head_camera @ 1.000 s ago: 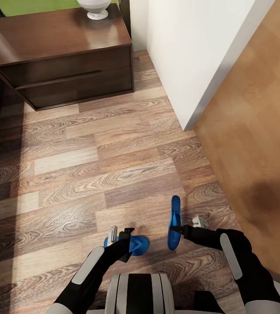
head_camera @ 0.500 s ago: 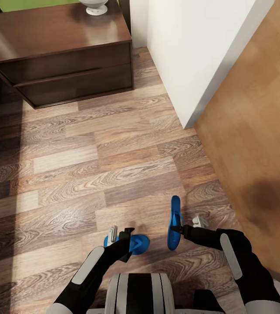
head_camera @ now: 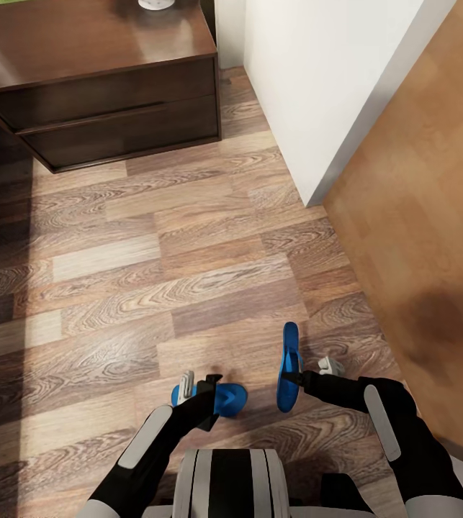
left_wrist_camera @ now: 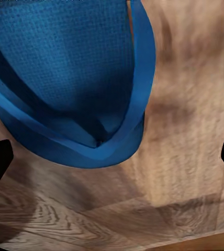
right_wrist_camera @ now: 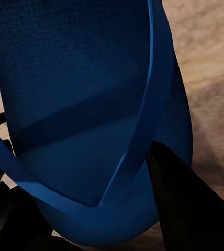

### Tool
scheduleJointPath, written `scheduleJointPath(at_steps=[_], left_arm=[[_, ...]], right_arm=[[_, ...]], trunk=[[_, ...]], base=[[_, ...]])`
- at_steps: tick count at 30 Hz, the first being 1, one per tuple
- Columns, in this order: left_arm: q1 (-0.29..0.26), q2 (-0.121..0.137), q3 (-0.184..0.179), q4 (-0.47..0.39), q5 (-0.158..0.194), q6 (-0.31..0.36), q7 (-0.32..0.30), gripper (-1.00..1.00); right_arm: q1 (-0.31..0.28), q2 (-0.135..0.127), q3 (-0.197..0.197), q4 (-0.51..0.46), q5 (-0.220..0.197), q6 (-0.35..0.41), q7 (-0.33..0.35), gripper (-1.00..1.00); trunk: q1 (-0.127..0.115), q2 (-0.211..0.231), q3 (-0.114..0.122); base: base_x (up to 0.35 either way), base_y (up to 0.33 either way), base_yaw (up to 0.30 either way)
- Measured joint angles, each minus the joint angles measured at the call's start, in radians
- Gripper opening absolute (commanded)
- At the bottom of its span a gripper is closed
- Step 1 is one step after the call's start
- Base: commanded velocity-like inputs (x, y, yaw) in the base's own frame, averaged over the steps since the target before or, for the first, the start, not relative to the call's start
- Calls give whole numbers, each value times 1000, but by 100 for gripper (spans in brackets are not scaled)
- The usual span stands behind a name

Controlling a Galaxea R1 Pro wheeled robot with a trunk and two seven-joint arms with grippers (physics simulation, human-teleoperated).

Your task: In the bedroom, move the book from the bed onto either nightstand, and place the two sandals side by side next to the bed.

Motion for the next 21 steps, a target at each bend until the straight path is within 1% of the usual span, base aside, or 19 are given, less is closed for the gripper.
scheduleJointPath(at_steps=[5, 21], left_arm=[[0, 1, 0, -15, 0, -1, 0, 100], [0, 5, 4, -15, -1, -13, -4, 100]], right_arm=[[0, 0, 0, -2, 0, 0, 0, -100], [0, 0, 0, -8, 0, 0, 0, -100]], trunk=[[0, 0, 0], [0, 0, 0]], base=[[0, 0, 0], [0, 0, 0]])
